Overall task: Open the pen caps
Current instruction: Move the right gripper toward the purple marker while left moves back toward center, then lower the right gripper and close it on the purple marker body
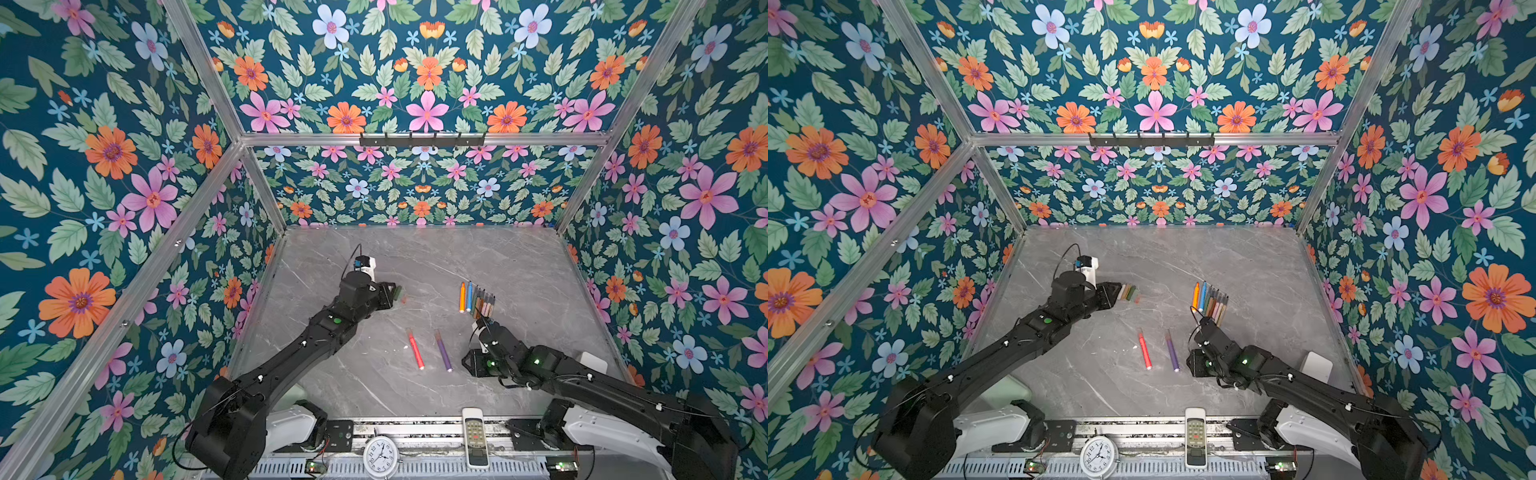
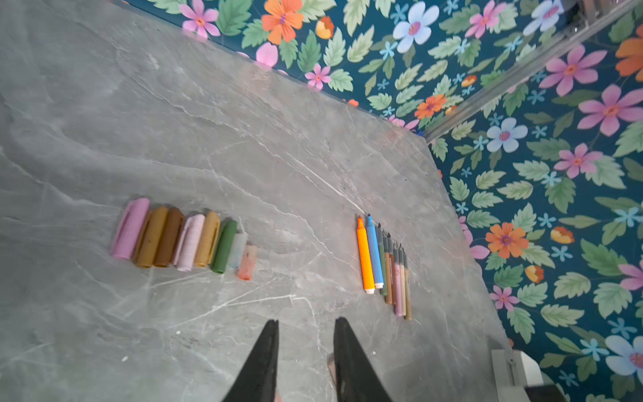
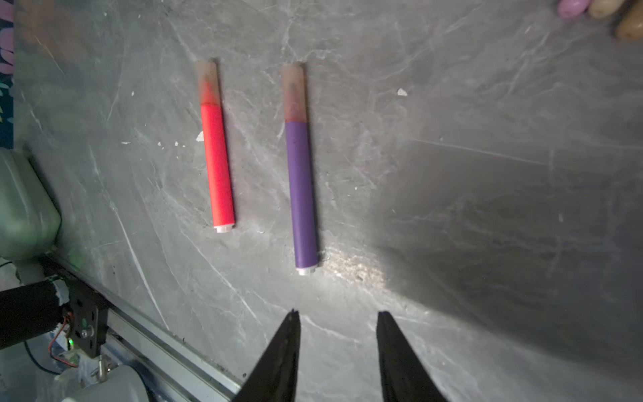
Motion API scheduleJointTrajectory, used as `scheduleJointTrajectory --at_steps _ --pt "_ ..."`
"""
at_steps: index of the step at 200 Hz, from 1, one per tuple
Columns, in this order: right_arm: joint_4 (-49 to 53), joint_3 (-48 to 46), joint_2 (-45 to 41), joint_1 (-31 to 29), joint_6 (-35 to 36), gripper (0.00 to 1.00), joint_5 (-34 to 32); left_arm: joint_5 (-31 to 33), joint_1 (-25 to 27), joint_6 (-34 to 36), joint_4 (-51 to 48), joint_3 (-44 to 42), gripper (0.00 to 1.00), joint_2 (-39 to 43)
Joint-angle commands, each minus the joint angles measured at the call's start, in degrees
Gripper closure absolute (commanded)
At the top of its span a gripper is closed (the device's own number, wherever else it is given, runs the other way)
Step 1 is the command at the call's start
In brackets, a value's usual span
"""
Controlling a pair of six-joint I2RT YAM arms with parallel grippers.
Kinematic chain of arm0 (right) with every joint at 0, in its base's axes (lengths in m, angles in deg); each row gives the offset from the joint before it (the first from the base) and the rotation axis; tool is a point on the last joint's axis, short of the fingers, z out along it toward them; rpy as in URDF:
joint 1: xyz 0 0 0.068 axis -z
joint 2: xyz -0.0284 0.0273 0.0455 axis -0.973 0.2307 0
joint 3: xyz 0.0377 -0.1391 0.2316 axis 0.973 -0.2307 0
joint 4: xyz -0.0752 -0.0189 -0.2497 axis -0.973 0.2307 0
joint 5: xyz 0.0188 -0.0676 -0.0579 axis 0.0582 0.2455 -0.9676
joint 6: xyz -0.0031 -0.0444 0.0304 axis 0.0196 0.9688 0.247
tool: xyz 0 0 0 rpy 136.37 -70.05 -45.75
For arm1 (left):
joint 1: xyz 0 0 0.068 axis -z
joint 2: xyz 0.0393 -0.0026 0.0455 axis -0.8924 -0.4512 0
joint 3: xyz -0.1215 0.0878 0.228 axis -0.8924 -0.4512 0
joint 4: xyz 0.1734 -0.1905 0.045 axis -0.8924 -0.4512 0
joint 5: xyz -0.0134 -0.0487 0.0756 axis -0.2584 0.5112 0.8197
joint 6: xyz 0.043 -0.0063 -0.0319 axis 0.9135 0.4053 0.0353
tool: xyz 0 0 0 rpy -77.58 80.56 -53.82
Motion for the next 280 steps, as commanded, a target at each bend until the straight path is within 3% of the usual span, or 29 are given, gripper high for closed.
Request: scheduleJointTrajectory --at_steps 1,56,88,120,165,191,224,280 --pt "-7.08 -2.33 0.25 4.04 2.40 0.62 9.42 10.91 3.17 0.75 -1.03 -0.01 0.70 0.52" --pt "-7.07 -4.70 -4.54 4.30 2.94 0.60 10.03 21.15 6.30 0.73 -4.87 -7.92 0.68 11.39" --pt "-7.40 -3.67 -3.13 4.35 2.89 0.60 8.70 19.95 6.20 3.58 2.33 -12.12 0.65 11.74" --pt "-7.99 -2.44 -0.37 4.32 1.78 0.60 7.01 23.47 7.76 6.75 8.85 -18.58 0.78 8.35" --pt "-8.49 1.46 8.39 4.23 2.41 0.60 9.53 24.51 7.85 6.46 12.76 -25.75 0.67 18.73" --pt "-6.44 5.88 14.93 2.48 3.44 0.59 9.27 23.60 7.89 7.15 12.56 -23.85 0.66 15.55" --pt "0.40 13.84 23.32 -2.35 3.96 0.59 4.06 22.66 7.91 7.34 12.55 -21.80 0.67 11.91" --pt "7.95 21.68 34.48 -3.17 2.63 0.61 1.91 22.78 7.80 7.60 12.97 -23.97 0.64 15.55"
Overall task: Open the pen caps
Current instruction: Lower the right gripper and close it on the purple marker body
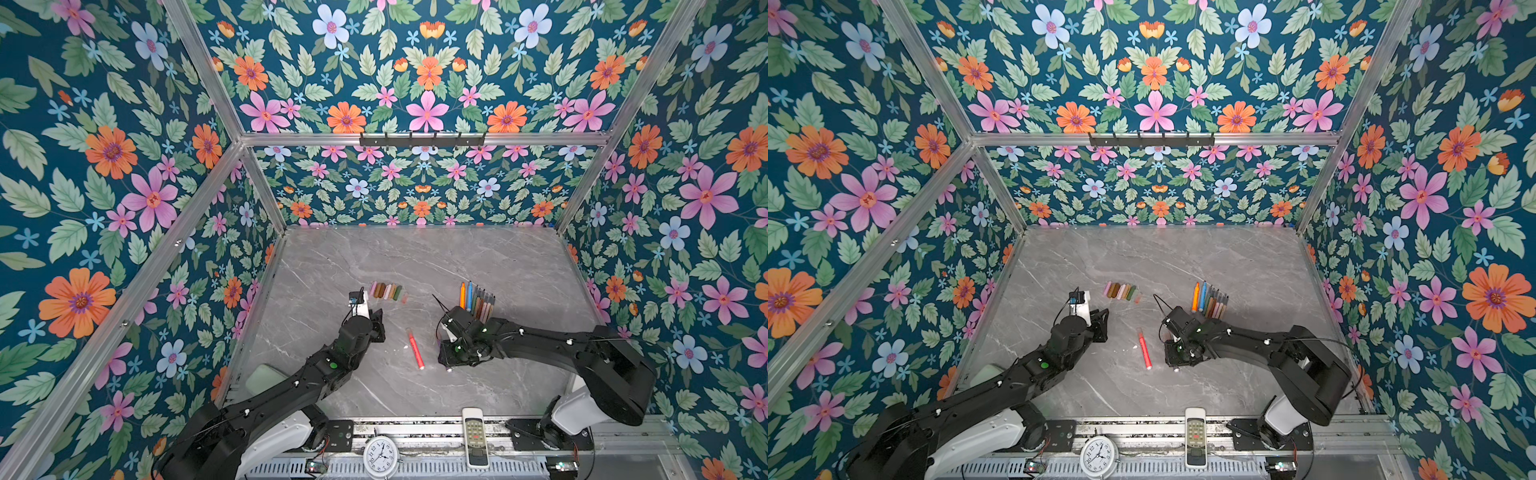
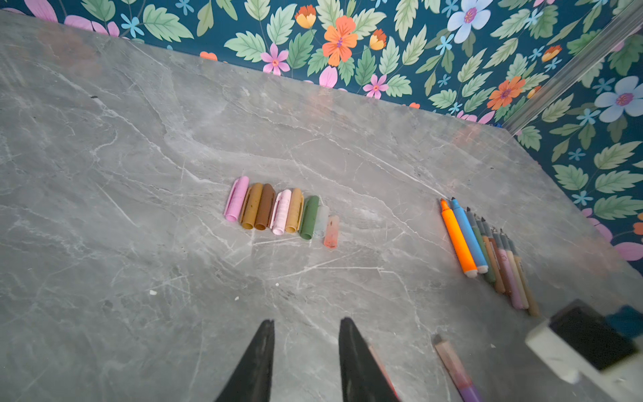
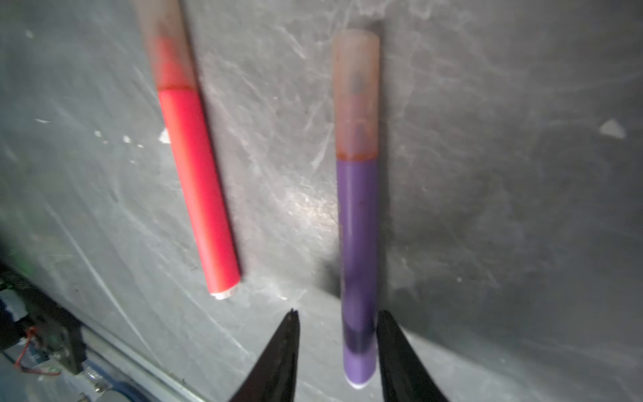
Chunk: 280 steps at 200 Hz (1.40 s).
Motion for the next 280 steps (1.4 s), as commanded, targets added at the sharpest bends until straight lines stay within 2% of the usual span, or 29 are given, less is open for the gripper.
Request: scheduleJointTrajectory --at_steps 1,35,73,100,126,145,161,189,209,228,253,280 --pt "4.99 1.80 1.96 -0.15 -0.76 0.61 -2.07 0.20 -0.14 0.45 1.50 -0.96 0.64 1.56" --pt "7.92 4.51 6.55 -1.05 -0.72 0.65 -2.99 0.28 -0.17 0.38 1.63 -1.64 0.63 2.75" --pt "17.49 11.78 12.03 -5.17 -2.41 0.75 -10.13 -0.13 -0.28 0.28 0.51 -0.86 0.63 3.07" --pt "22.19 16.01 15.59 -6.38 -3.38 0.79 -11.68 -0.35 -0.28 -0.21 -0.96 -0.72 0.63 4.95" --pt "24.27 17.72 15.82 -6.44 -3.64 0.87 -11.11 -0.62 -0.34 -0.68 -3.43 0.64 0.61 5.92" --pt "24.45 17.29 12.43 -6.41 -3.88 0.91 -10.40 -2.07 -0.55 -0.72 -5.36 2.87 0.61 4.24" --pt "22.50 14.75 6.28 -6.47 -4.28 0.91 -9.24 -5.97 -0.53 -0.54 -8.75 7.15 0.60 1.13" --pt "18.36 9.40 -8.28 -6.23 -2.56 0.94 -4.42 -16.25 -0.51 -5.40 -13.92 15.72 0.60 -3.88" --pt "16.44 7.40 -17.04 -4.72 1.11 0.97 0.44 -24.34 -0.53 -11.16 -10.51 18.65 0.58 -7.77" --pt "11.74 4.62 -23.63 0.12 2.16 0.98 9.28 -31.58 -0.65 -14.86 -6.96 22.44 0.57 -12.91" --pt "11.59 5.04 -26.41 7.39 2.88 0.99 14.58 -38.44 -0.69 -16.39 -5.75 28.39 0.53 -17.28" --pt "12.89 7.98 -23.89 9.21 4.49 0.99 14.01 -46.08 -2.23 -20.65 -4.28 31.11 0.52 -21.15"
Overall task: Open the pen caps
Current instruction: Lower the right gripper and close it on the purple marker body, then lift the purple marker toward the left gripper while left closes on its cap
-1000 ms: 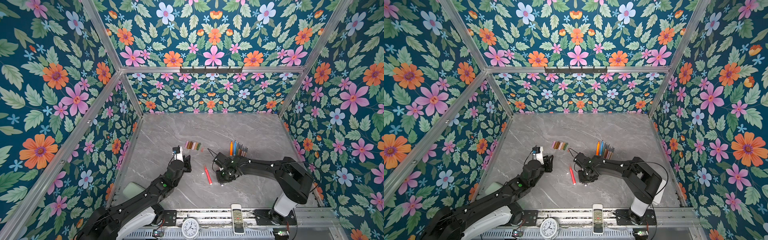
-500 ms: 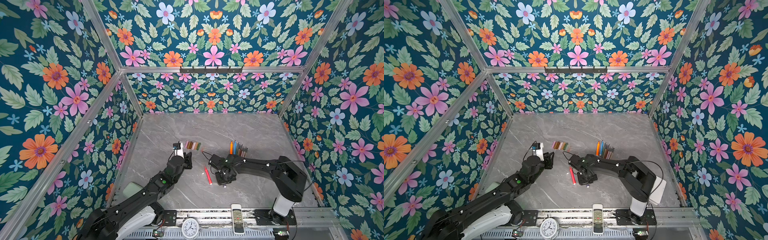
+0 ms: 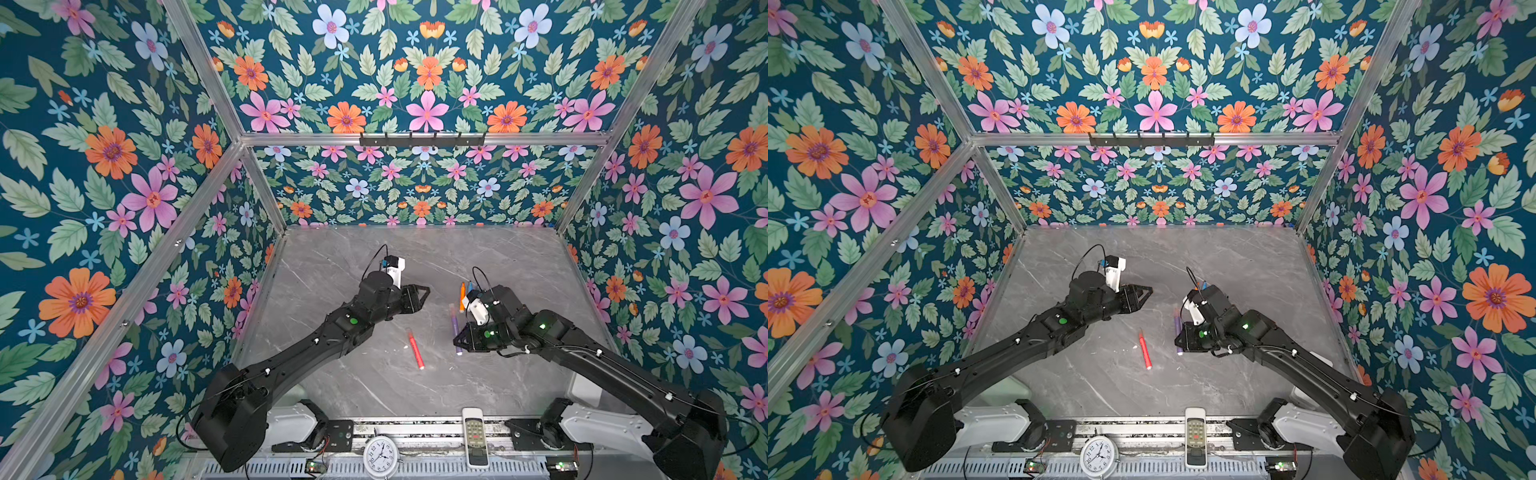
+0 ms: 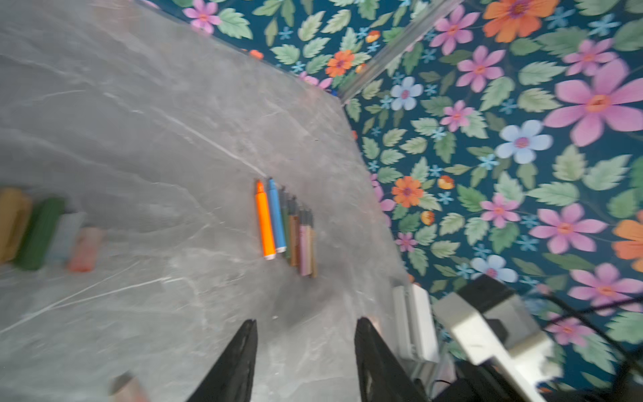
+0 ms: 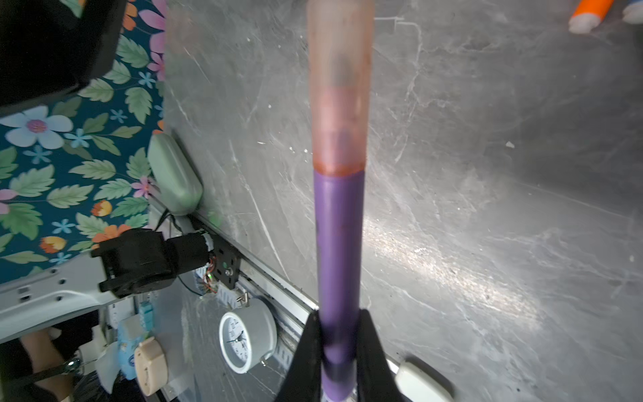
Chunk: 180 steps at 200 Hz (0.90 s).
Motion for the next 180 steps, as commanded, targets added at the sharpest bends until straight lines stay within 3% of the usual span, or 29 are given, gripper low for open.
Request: scheduleJointTrajectory --at_steps 1,24,66,158,180 --pt "-1.06 1.68 1.78 0.90 2.47 0.99 3.22 -10.16 -1.18 -5.26 3.09 1.40 0.51 -2.34" --pt "-4.62 1.90 4.41 0.85 0.88 0.99 3.62 -14.64 -2.44 -7.75 3.51 2.24 0.52 -4.69" --pt "-6.77 4.16 7.37 0.83 0.81 0.99 2.92 -18.79 -3.30 -5.99 0.41 2.53 0.54 -8.09" --pt "-0.18 11.15 14.02 0.79 7.81 1.00 5.31 -16.58 -3.19 -12.82 11.62 -0.69 0.56 -10.75" --pt "0.29 11.57 14.58 0.88 9.12 1.00 5.53 -16.36 -3.18 -15.49 15.20 -2.35 0.65 -10.99"
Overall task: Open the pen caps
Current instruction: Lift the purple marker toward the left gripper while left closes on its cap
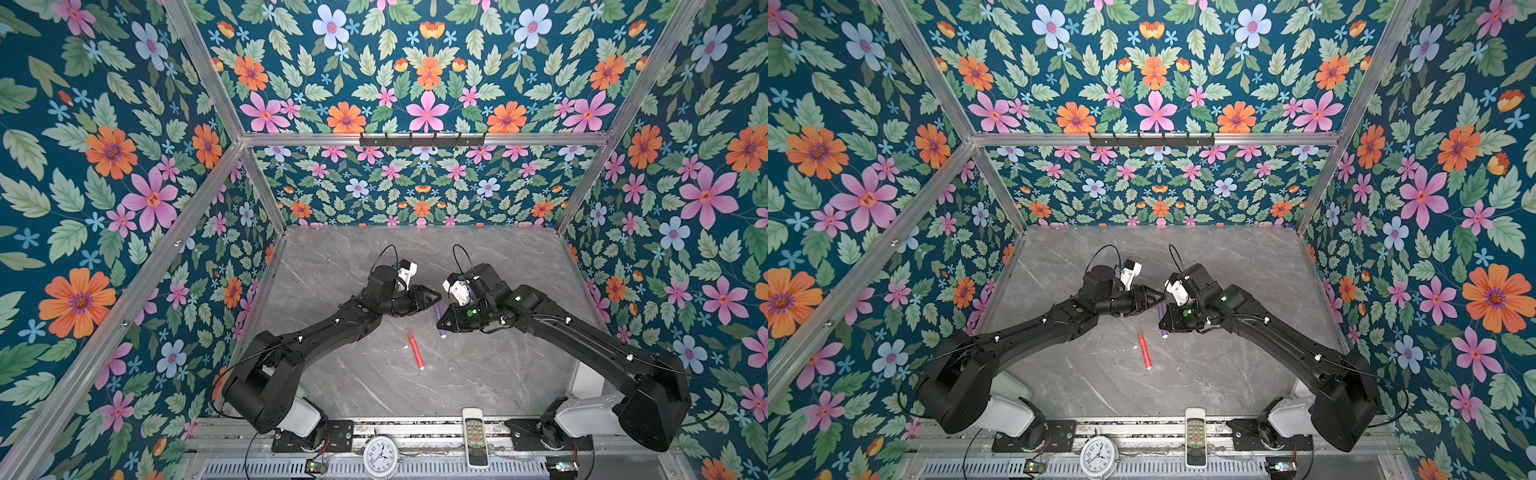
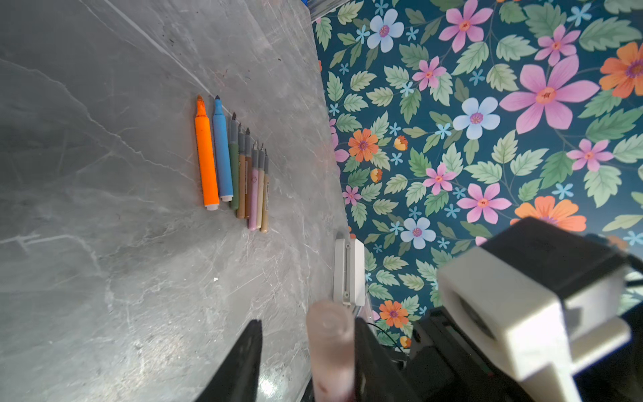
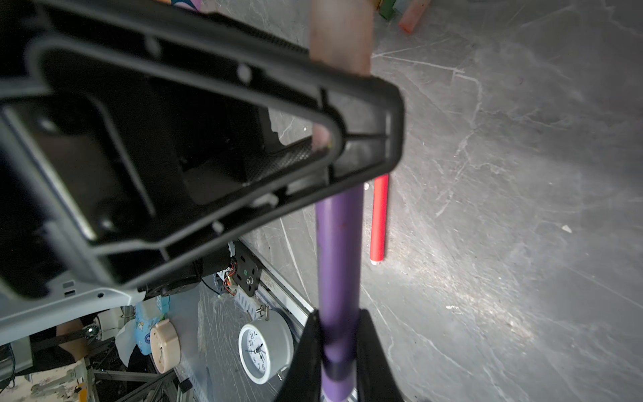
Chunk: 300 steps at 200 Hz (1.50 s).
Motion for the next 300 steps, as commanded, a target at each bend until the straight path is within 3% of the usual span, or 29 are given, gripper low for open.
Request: scheduleJointTrajectory --at_steps 1,56,70,102,134,151,164,191,216,231,240,256,279,300 --pt "1.22 0.56 0.33 0.00 2.88 1.00 1.27 0.85 0.02 -3.41 5.95 -1.18 0.66 -0.24" --pt "0.34 -0.35 0.95 0.03 3.26 1.00 2.38 1.24 0.04 -3.78 7.05 -2.08 0.94 0.42" --pt "0.31 -0.58 0.84 -0.01 2.88 1.00 2.52 1.12 0.06 -3.40 6.80 -2.06 0.92 0.48" --pt "-0.15 -1.48 -0.04 0.04 1.81 0.99 2.91 1.23 0.06 -2.68 5.91 -1.70 0.72 0.26" --pt "-0.48 -2.36 -0.76 0.03 1.13 0.99 3.04 1.17 0.08 -2.20 5.35 -1.02 0.65 -0.18" --pt "-0.69 -2.96 -0.97 0.07 0.84 0.99 3.23 0.77 0.07 -2.07 5.34 -0.66 0.65 -0.51" --pt "-0.92 -3.24 -1.22 0.02 0.61 0.99 3.07 0.20 0.06 -2.07 5.77 -0.51 0.72 -0.85" --pt "-0.43 -2.68 -1.20 0.02 0.82 0.99 2.58 -0.57 0.08 -2.24 6.39 -0.33 1.00 -1.11" --pt "0.33 -1.39 -0.98 0.05 1.05 0.97 1.03 -1.65 0.05 -2.50 7.08 -0.35 1.00 -1.43" --pt "0.63 -0.54 -0.54 0.02 1.10 0.81 -0.21 -1.88 0.02 -2.60 7.49 -0.64 1.00 -1.11" --pt "0.78 0.02 -0.14 0.03 1.06 0.80 -0.78 -1.98 0.10 -2.62 7.56 -0.70 1.00 -1.01" --pt "0.43 0.72 0.59 0.07 1.06 0.80 -1.10 -2.00 0.05 -2.51 7.58 -0.83 1.00 -0.76" --pt "0.02 1.58 1.83 0.02 0.94 0.92 -1.00 -2.17 0.09 -2.68 7.58 -0.92 1.00 -0.74" --pt "-0.11 1.83 2.19 0.04 0.90 0.97 -0.91 -2.09 0.06 -2.81 7.58 -1.09 0.83 -0.53"
